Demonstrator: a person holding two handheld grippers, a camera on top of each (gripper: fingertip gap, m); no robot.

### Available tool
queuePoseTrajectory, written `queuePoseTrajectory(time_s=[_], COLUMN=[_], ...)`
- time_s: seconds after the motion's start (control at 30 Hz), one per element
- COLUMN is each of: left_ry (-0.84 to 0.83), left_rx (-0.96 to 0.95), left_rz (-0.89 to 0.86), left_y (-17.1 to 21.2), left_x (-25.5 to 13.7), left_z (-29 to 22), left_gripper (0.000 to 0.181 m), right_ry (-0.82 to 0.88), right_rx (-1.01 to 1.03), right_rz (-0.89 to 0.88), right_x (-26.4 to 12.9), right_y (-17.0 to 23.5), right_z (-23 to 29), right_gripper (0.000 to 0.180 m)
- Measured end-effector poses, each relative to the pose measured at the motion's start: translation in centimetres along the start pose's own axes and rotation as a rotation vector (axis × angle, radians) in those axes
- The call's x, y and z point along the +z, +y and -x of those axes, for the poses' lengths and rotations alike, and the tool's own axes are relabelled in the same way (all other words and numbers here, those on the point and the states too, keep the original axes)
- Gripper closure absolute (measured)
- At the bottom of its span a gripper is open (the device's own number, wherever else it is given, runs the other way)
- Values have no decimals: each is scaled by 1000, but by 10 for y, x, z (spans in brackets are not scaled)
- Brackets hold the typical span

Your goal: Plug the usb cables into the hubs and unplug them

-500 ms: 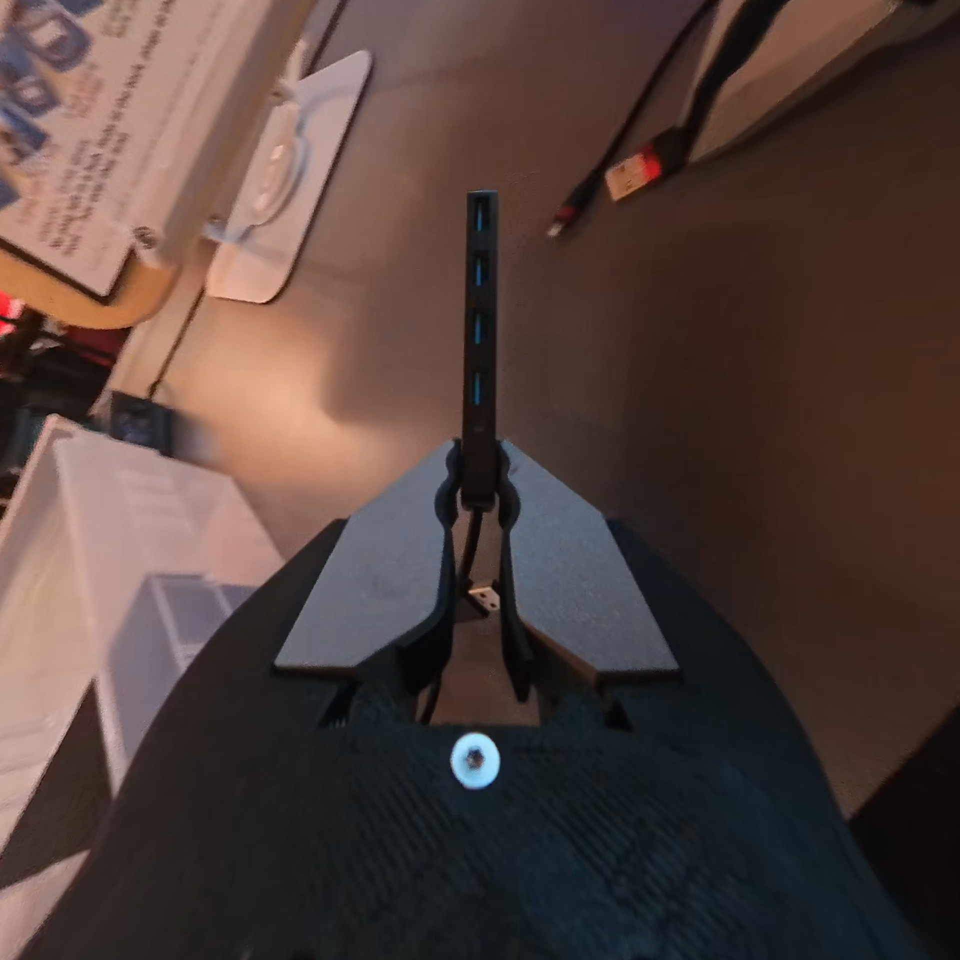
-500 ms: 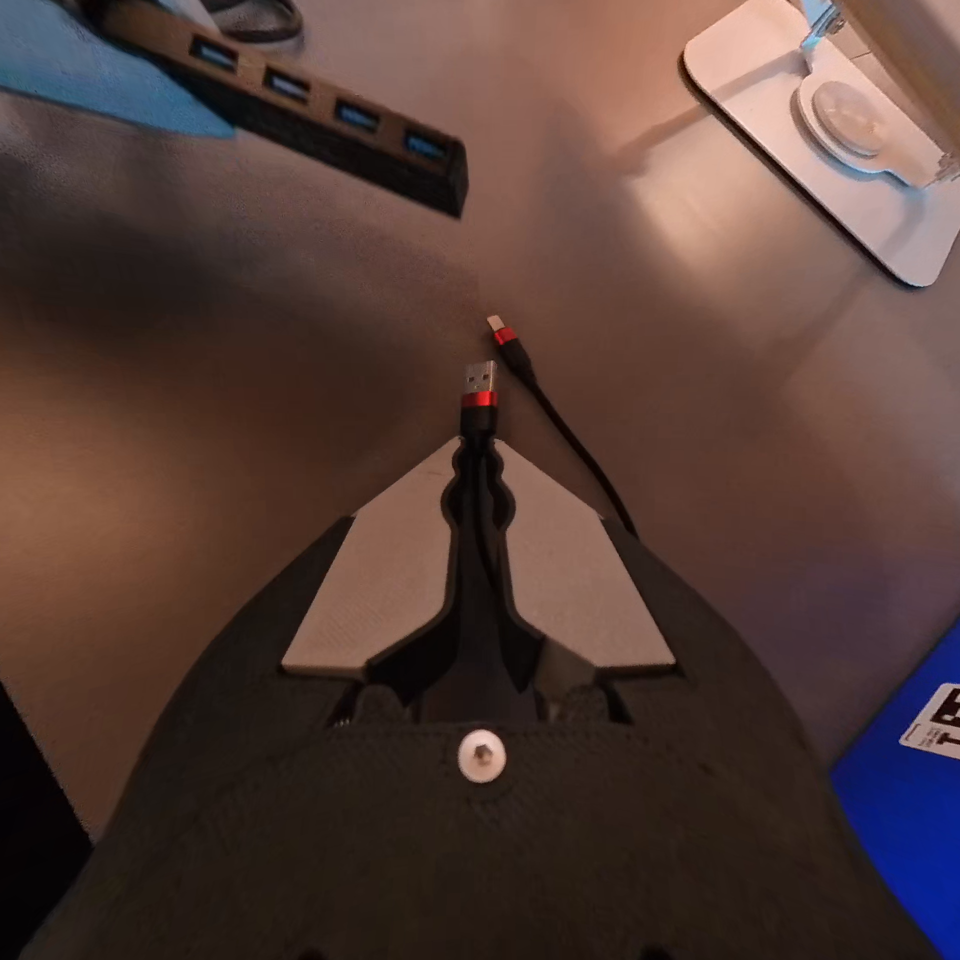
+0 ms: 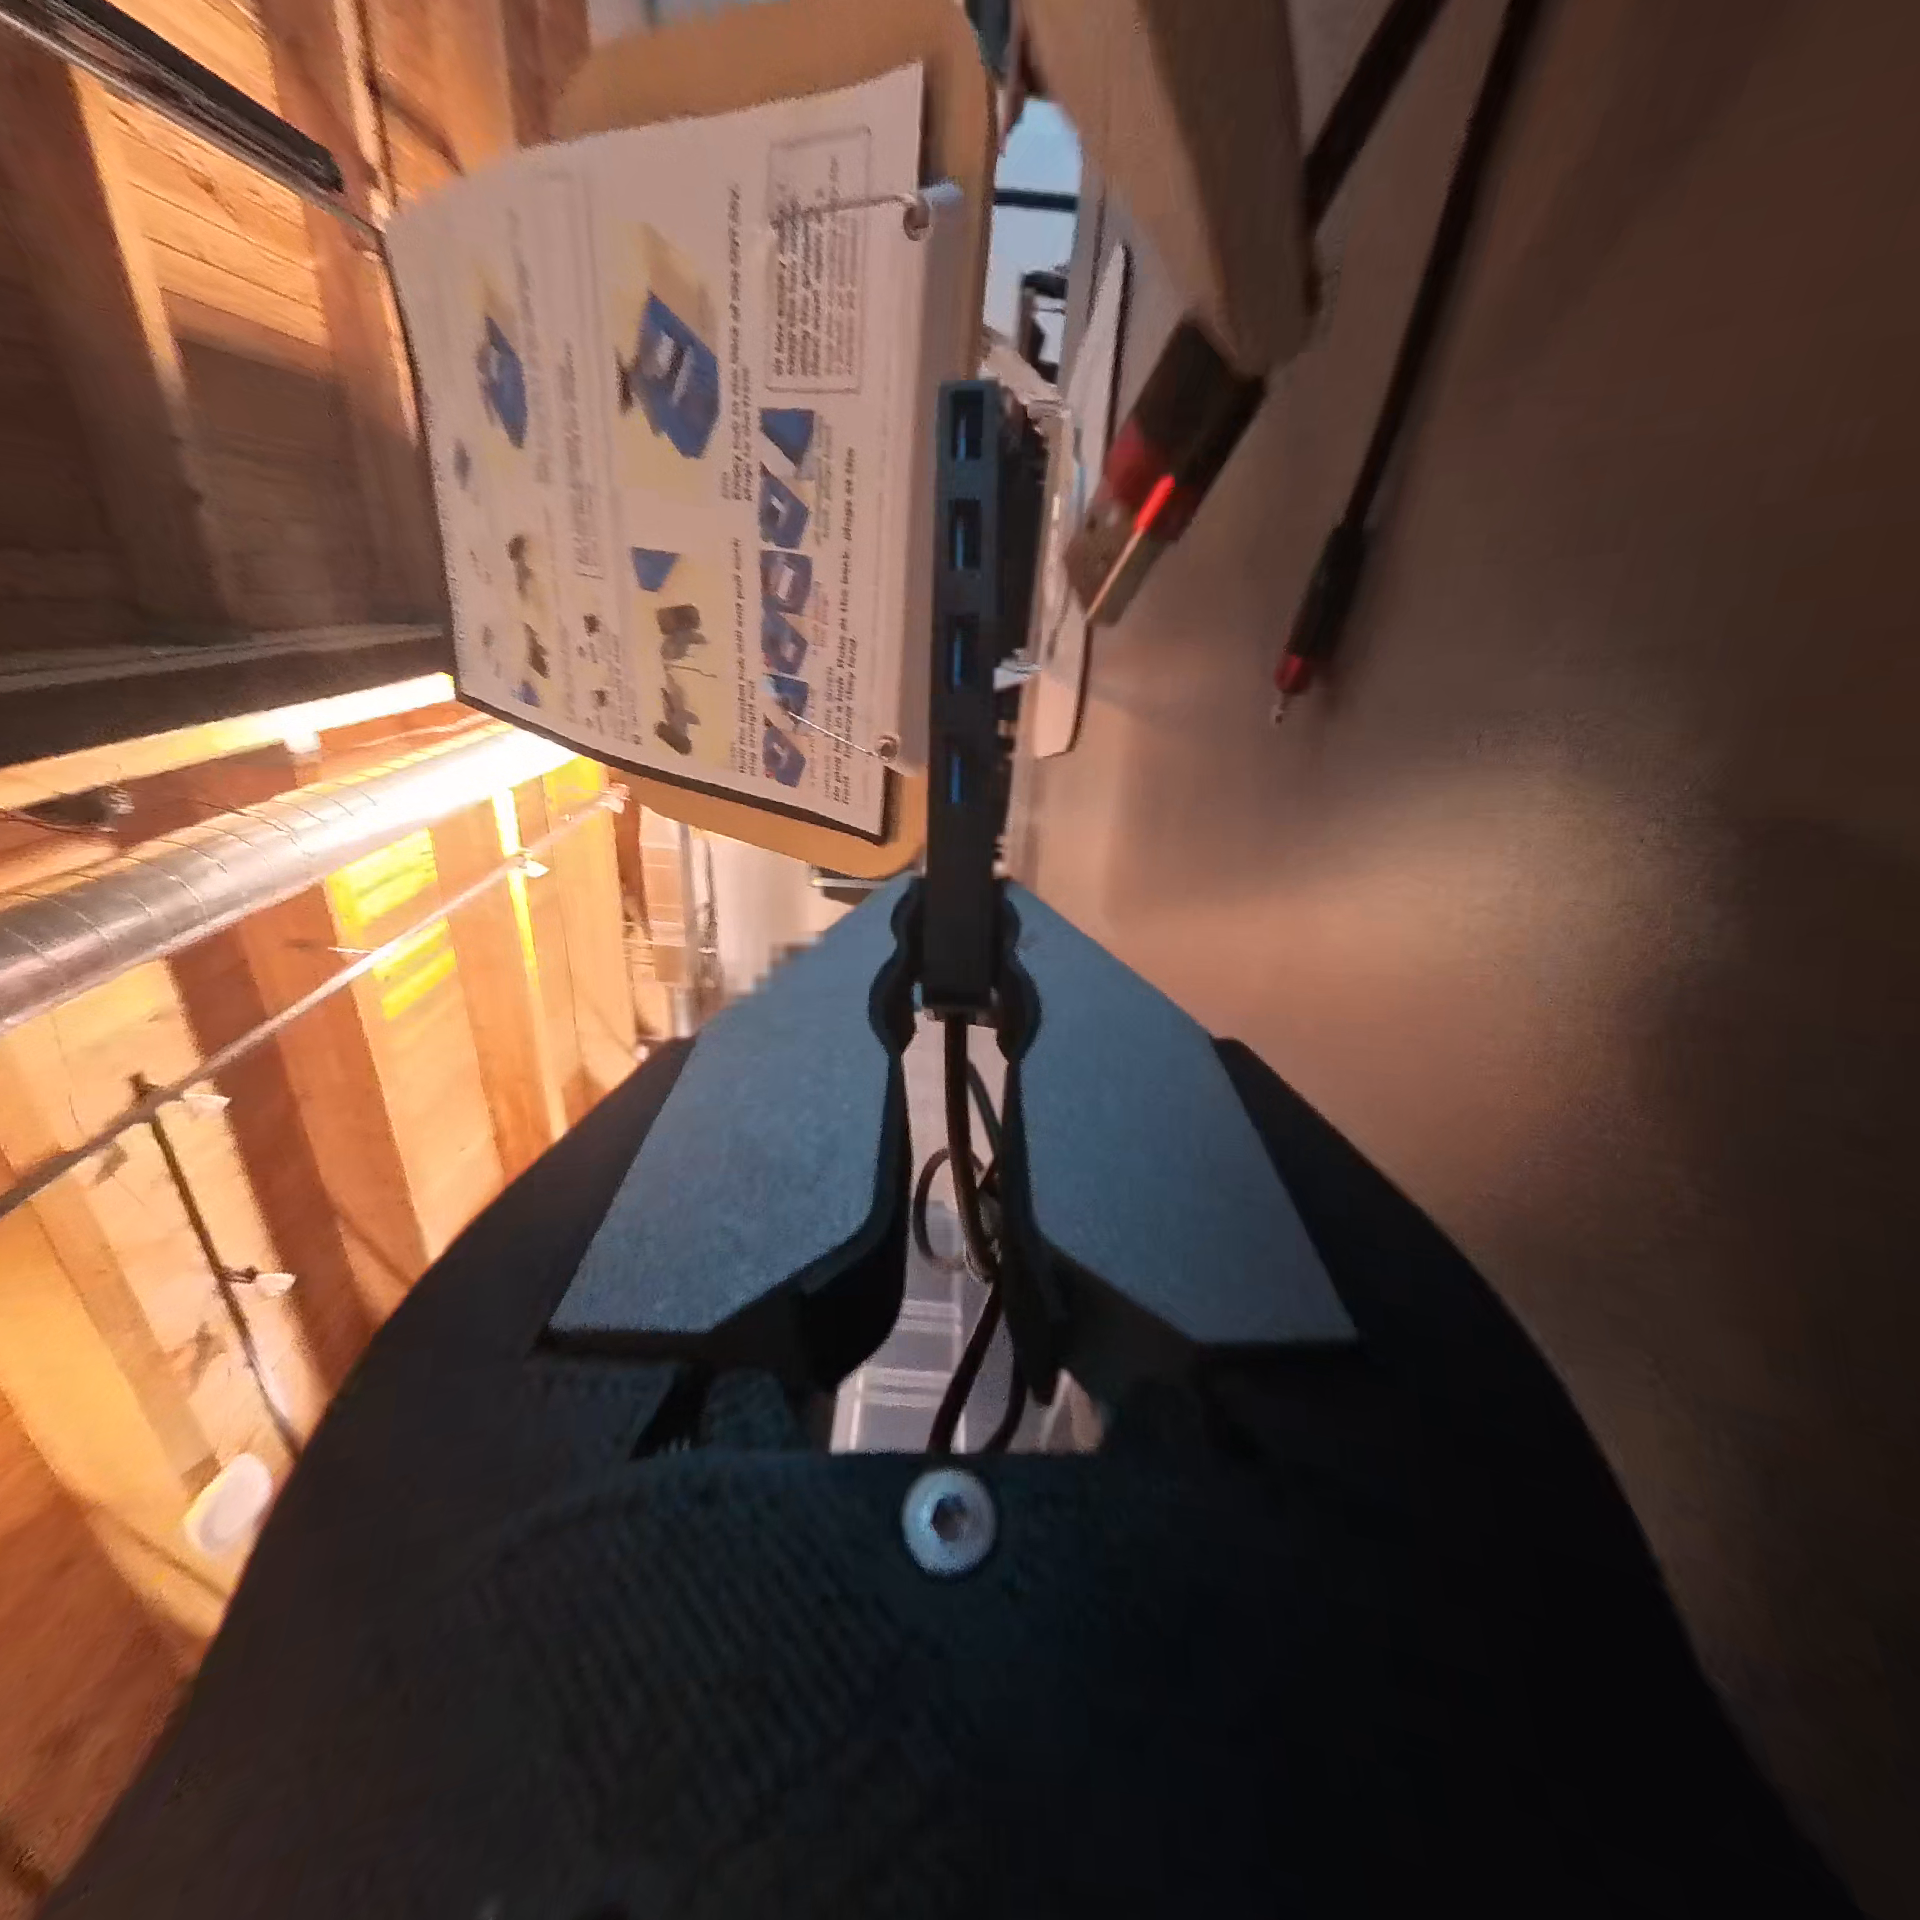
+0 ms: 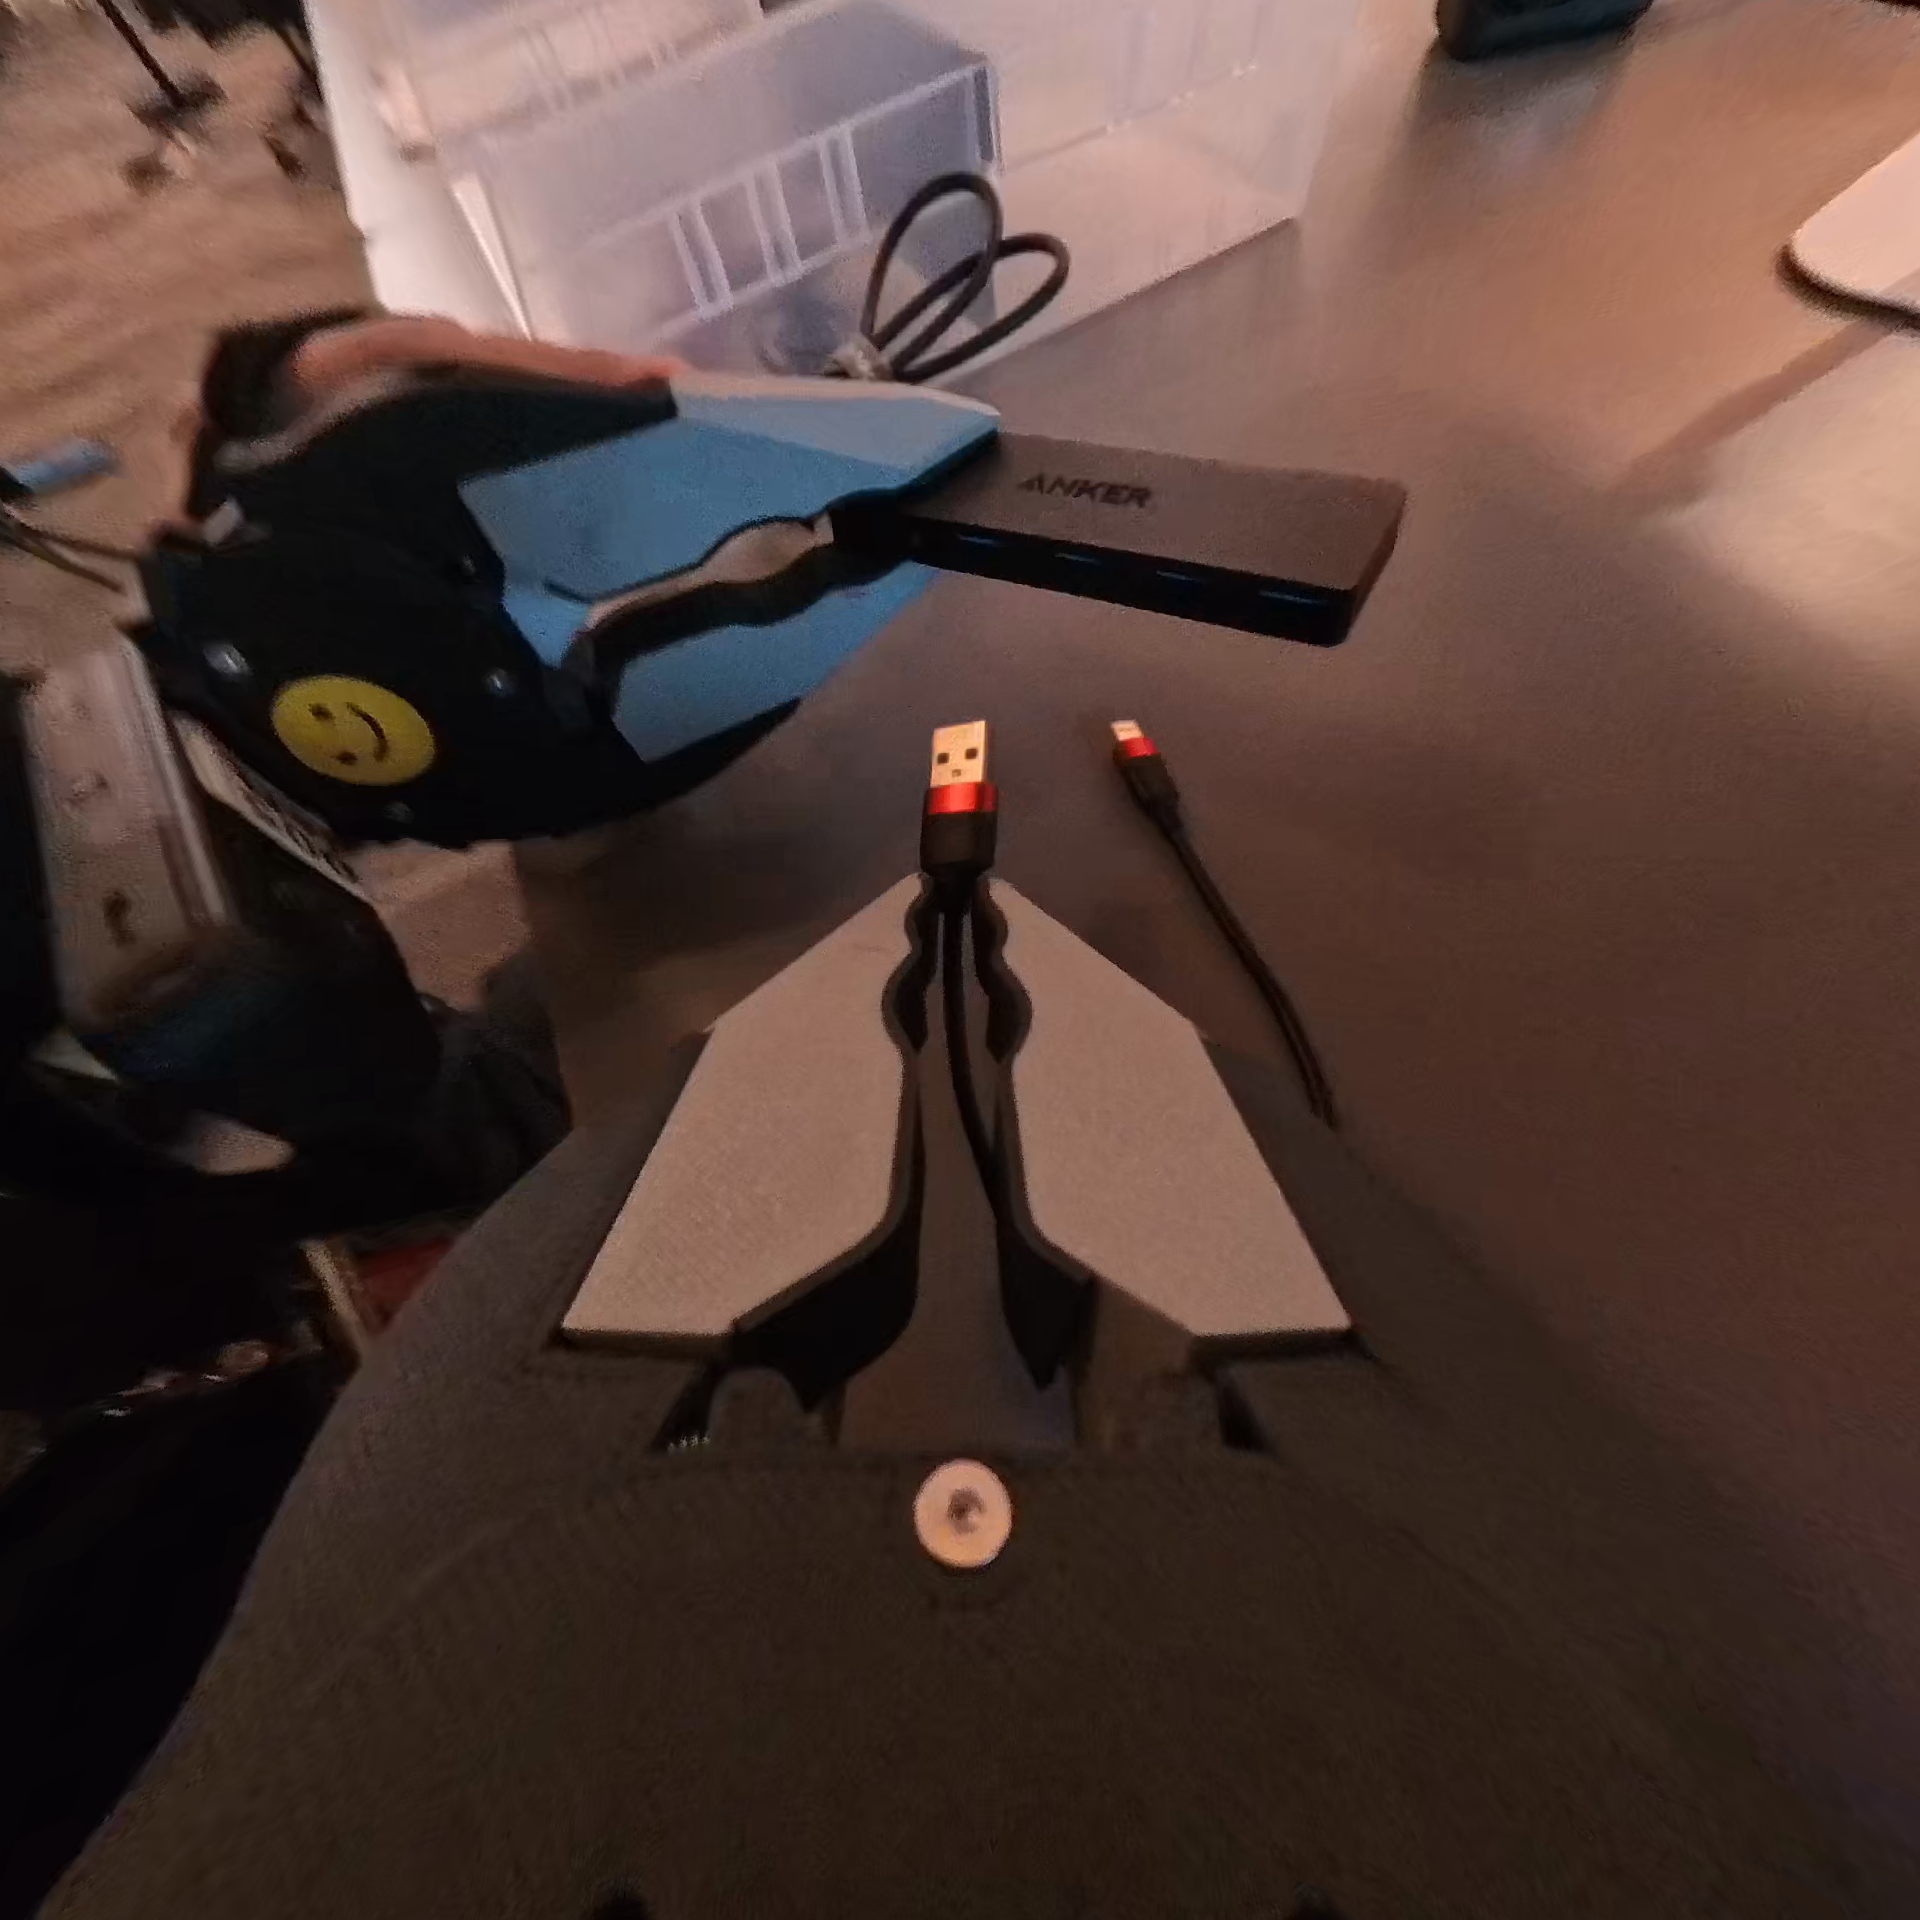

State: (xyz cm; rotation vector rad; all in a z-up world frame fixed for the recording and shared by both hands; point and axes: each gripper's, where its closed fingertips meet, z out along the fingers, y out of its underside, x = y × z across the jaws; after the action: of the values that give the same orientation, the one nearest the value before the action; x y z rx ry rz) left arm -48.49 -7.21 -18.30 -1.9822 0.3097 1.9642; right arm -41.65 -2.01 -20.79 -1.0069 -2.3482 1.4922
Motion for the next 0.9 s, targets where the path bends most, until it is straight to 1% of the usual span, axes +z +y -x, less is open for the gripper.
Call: queuePoseTrajectory(time_s=[0.07,0.13,0.33,0.63,0.8,0.9], left_ry=[-12,-15,0,19,24,33], left_rx=[34,53,84,93,83,89], left_rz=[-14,-7,-47,-7,-8,7], left_y=[-5,-7,-22,-19,-20,-20], left_x=[-1,-1,-5,-4,-3,-2], left_z=[-1,-2,-8,-12,-12,-15], left_gripper=[173,174,174,173,174,174], right_ry=[-49,-80,-78,-43,-62,-65], right_rx=[87,123,173,197,258,288], right_rz=[-39,-59,-49,-59,-105,-99], right_x=[0,0,9,10,6,6], right_y=[-5,-9,-9,-10,-13,-12], right_z=[1,3,5,1,-1,-6], right_gripper=[176,177,177,177,177,177])
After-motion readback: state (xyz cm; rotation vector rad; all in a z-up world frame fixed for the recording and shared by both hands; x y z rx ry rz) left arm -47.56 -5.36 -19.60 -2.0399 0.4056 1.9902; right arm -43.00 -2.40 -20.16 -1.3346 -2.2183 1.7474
